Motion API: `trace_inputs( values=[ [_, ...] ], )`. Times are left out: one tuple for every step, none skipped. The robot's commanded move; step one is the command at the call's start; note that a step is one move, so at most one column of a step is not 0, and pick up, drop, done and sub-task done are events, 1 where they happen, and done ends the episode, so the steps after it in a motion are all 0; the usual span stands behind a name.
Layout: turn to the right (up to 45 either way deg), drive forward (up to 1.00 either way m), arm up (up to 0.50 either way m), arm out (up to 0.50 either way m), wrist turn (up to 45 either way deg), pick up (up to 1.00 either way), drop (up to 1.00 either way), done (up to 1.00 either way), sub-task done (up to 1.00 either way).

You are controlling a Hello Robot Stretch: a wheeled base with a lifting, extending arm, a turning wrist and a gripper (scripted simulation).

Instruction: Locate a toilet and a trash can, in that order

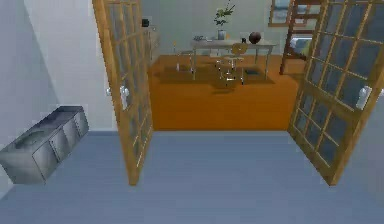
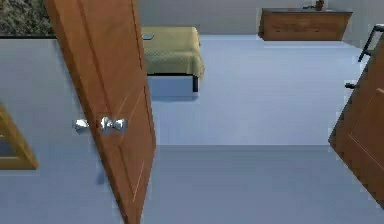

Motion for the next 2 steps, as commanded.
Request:
trace_inputs(
  values=[
    [-45.0,0.00,0.00,0.00,0.0,0.00,0.00,0.00,0.00],
    [-45.0,0.00,0.00,0.00,0.0,0.00,0.00,0.00,0.00]
  ],
)
